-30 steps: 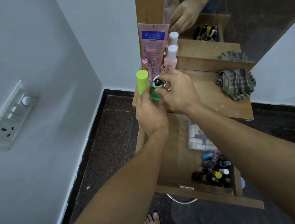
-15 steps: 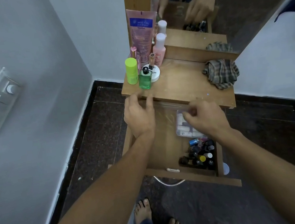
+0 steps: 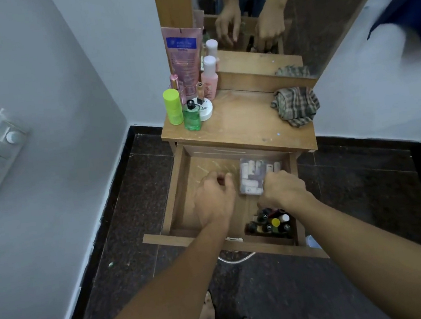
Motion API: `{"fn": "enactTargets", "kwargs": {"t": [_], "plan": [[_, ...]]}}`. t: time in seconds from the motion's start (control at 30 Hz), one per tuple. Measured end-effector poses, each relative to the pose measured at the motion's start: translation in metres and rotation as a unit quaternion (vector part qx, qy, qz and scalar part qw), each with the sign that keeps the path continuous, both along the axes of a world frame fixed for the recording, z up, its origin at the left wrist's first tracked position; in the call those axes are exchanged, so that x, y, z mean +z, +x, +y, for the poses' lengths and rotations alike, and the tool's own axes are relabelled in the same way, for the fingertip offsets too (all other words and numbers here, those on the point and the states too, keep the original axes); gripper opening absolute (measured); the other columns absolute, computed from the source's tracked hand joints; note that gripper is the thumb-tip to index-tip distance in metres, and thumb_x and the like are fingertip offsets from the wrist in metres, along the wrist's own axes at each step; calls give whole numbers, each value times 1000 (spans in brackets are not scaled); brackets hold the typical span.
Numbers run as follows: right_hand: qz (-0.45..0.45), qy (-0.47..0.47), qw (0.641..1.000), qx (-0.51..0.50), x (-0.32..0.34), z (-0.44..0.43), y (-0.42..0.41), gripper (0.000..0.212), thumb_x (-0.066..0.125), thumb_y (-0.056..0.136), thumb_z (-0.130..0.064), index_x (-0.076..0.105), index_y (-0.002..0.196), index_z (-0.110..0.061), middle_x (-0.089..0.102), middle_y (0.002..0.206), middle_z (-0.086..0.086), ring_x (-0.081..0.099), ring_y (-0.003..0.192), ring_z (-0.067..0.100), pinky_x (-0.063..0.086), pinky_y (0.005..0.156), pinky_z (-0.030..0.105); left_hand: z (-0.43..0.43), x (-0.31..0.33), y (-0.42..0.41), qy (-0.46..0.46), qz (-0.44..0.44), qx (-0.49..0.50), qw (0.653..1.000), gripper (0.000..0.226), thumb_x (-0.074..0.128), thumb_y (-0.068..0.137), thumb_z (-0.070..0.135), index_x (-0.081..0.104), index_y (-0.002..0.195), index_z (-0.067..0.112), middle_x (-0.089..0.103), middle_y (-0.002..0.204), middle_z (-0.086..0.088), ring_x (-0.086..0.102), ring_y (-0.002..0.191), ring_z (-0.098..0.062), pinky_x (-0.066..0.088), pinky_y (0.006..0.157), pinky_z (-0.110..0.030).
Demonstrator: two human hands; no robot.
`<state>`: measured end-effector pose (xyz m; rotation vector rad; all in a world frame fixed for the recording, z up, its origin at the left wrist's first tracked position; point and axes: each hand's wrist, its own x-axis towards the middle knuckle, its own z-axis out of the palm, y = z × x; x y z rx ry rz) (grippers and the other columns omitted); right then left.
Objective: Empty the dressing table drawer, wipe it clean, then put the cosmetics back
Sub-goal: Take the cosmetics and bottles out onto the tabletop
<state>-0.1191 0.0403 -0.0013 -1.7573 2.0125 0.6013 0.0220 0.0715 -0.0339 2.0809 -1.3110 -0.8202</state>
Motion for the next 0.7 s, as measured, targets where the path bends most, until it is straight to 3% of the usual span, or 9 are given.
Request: {"fn": "enactTargets", "kwargs": {"t": [0.17, 0.37, 0.47, 0.53, 0.6, 0.7], "plan": [[2, 28, 1000, -7, -3, -4, 3, 45, 77, 75, -43, 58, 107, -18, 69, 102, 3, 69, 92, 23, 59, 85, 37, -2, 0, 6, -5, -3, -22, 1000, 21, 54, 99, 44, 67, 101, 27, 71, 101, 6, 65, 91, -16, 50, 76, -32], [-13, 51, 999, -12, -6, -8, 3, 50, 79, 72, -35, 58, 112, -14, 69, 95, 1, 70, 86, 20, 60, 83, 35, -5, 2, 14, -6, -8, -28, 1000, 18, 53, 100, 37, 67, 103, 26, 70, 105, 4, 66, 89, -18, 55, 80, -36], [-18, 12, 1000, -7, 8, -17, 5, 46, 83, 68, -41, 60, 100, -17, 62, 90, 0, 62, 83, 21, 54, 70, 30, -5, -1, 16, -20, -10, -66, 998, 12, 58, 96, 35, 66, 104, 30, 68, 107, 10, 64, 84, -12, 57, 81, -37], [-42, -24, 999, -12, 26, -28, 10, 41, 84, 68, -41, 57, 87, -17, 61, 85, 1, 60, 78, 21, 49, 63, 30, -4, -1, 18, -46, -10, -128, 991, 22, 63, 92, 33, 64, 114, 29, 64, 113, 13, 59, 86, -7, 55, 87, -32], [-83, -69, 994, -32, 46, -41, 22, 33, 84, 68, -41, 66, 80, -16, 68, 82, 2, 64, 77, 21, 57, 68, 34, -4, -1, 21, -86, -24, -182, 979, 42, 66, 88, 35, 60, 129, 27, 59, 119, 12, 55, 97, -6, 51, 94, -29], [-116, -111, 986, -42, 75, -61, 47, 37, 88, 63, -49, 74, 77, -19, 70, 76, -1, 67, 77, 18, 54, 63, 28, -11, 2, 27, -161, -59, -171, 970, 52, 72, 86, 43, 61, 133, 26, 60, 117, 10, 57, 99, -7, 49, 89, -23]]}}
